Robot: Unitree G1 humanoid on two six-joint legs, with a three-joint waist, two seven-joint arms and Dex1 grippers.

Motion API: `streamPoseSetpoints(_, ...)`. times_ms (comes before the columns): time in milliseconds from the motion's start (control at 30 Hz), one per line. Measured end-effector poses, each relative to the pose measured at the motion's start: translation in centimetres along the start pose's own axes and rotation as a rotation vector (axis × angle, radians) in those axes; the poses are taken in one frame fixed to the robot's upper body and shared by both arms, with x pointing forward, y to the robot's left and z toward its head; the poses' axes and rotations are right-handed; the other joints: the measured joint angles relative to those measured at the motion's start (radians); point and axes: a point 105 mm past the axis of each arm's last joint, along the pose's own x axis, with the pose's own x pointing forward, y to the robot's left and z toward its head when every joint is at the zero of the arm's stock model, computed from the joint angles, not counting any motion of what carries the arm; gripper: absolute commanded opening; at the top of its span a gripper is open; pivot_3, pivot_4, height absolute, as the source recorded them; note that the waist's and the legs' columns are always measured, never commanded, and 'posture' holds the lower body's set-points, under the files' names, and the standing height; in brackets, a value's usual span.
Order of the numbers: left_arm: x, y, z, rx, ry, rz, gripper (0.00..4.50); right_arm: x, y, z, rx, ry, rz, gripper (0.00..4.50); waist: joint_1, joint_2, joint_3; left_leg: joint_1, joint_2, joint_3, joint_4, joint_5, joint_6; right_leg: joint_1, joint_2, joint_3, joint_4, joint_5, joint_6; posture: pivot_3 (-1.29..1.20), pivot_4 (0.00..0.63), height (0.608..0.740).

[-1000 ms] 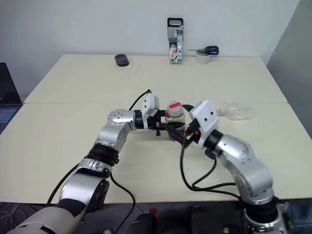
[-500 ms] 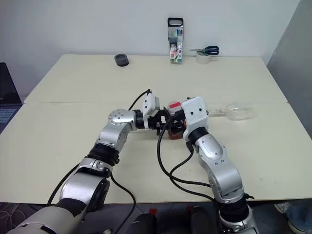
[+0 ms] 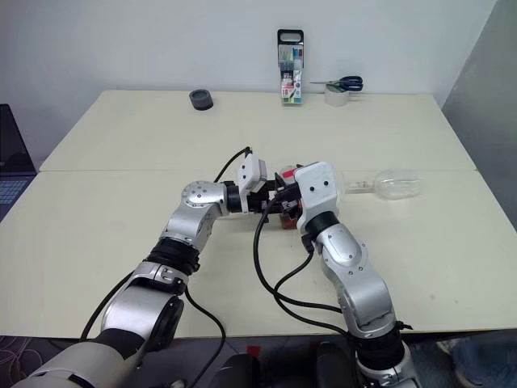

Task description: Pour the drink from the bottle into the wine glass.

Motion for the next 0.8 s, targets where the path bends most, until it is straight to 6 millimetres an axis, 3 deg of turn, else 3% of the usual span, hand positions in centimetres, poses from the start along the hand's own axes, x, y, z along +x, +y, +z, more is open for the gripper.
streamPoseSetpoints(100,-0.4,0.0,-0.1,-0.012,0.003,-0.015,1.78,0.1,0.0,0.0,-0.025,-0.006,0.099,1.88,-0.001,0.0,0.0,0.0,0.0,0.001,0.0,-0.001,0.001,0.0,0.0,0.0,0.0,0.0,0.0,0.0,0.15,0.74)
streamPoseSetpoints(233,-1.7,-0.2,0.0,-0.012,0.016,-0.066,1.78,0.5,-0.3,0.3,-0.128,0.046,0.476,1.88,-0.004,0.0,0.0,0.001,0.0,0.001,0.0,-0.001,0.002,0.001,0.0,0.0,0.0,0.0,0.0,0.0,0.15,0.74)
streamPoseSetpoints(333,-1.3,-1.1,0.2,0.015,0.027,-0.156,1.77,-0.1,-1.6,1.1,-0.212,0.151,0.782,1.88,-0.001,0.0,0.0,0.001,0.0,0.0,0.0,-0.001,0.003,0.003,0.0,-0.002,-0.002,0.0,0.0,0.0,0.15,0.74)
streamPoseSetpoints(433,-0.9,-1.3,0.4,0.028,0.044,-0.199,1.77,-0.2,-2.4,1.3,-0.194,0.193,0.875,1.88,-0.002,0.0,0.001,0.001,0.0,0.0,-0.001,-0.001,0.002,0.002,0.0,-0.001,-0.002,0.0,0.0,0.0,0.15,0.74)
streamPoseSetpoints(667,-1.7,0.1,0.5,0.009,0.036,-0.126,1.76,-0.3,-2.0,0.9,-0.074,0.134,0.766,4.37,-0.002,0.0,0.001,-0.001,0.0,0.0,0.0,-0.001,0.002,0.0,-0.001,-0.001,-0.001,0.0,0.0,0.0,0.15,0.74)
streamPoseSetpoints(800,-1.9,0.2,0.6,0.008,0.031,-0.123,1.76,-0.9,-1.2,1.5,-0.09,0.086,0.692,4.38,0.0,0.0,0.001,-0.001,0.0,0.0,0.0,0.0,0.001,0.0,-0.001,-0.001,-0.001,0.0,0.0,0.0,0.15,0.74)
